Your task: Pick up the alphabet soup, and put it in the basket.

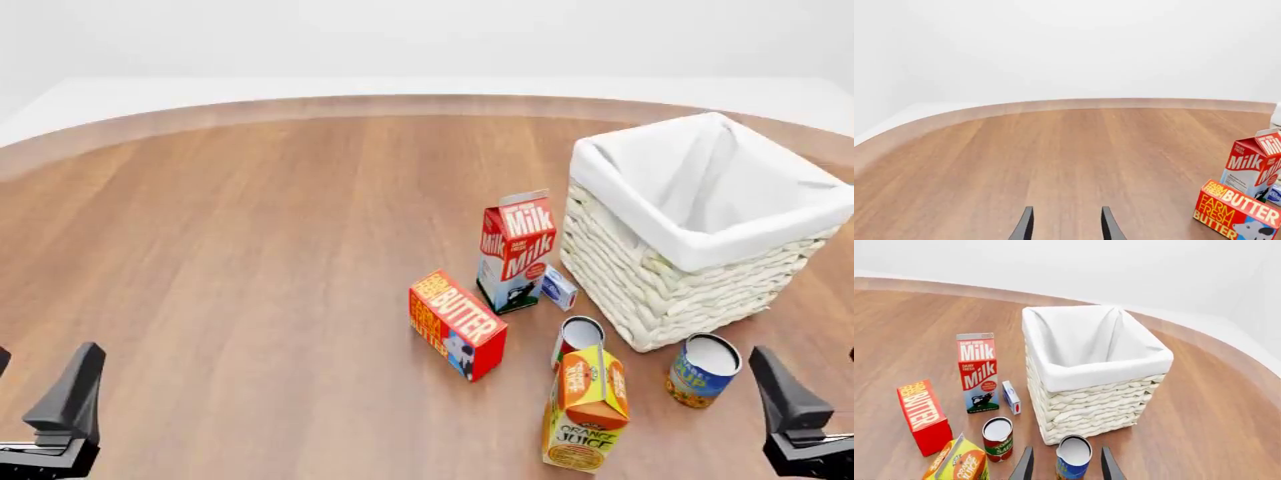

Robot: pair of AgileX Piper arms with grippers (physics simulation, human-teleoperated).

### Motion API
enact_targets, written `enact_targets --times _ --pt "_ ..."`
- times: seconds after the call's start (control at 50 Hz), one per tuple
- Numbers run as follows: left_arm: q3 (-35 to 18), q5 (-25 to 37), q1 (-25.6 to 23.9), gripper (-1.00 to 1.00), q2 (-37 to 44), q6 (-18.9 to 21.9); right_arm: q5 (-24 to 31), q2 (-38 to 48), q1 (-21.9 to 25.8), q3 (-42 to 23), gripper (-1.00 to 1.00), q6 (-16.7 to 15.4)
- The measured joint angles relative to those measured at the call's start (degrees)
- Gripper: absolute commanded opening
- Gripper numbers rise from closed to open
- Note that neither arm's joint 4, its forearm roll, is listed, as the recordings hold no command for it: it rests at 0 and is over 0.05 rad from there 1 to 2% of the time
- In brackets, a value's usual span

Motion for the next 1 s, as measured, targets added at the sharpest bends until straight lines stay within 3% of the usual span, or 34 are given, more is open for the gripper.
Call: enact_targets --times 0.7,1.0 --pt "0.00 0.00 0.00 1.00 0.00 0.00 -5.72 5.65 -1.80 5.22 1.00 0.33" --pt "0.00 0.00 0.00 1.00 0.00 0.00 -11.58 10.25 -2.25 8.03 1.00 0.34"
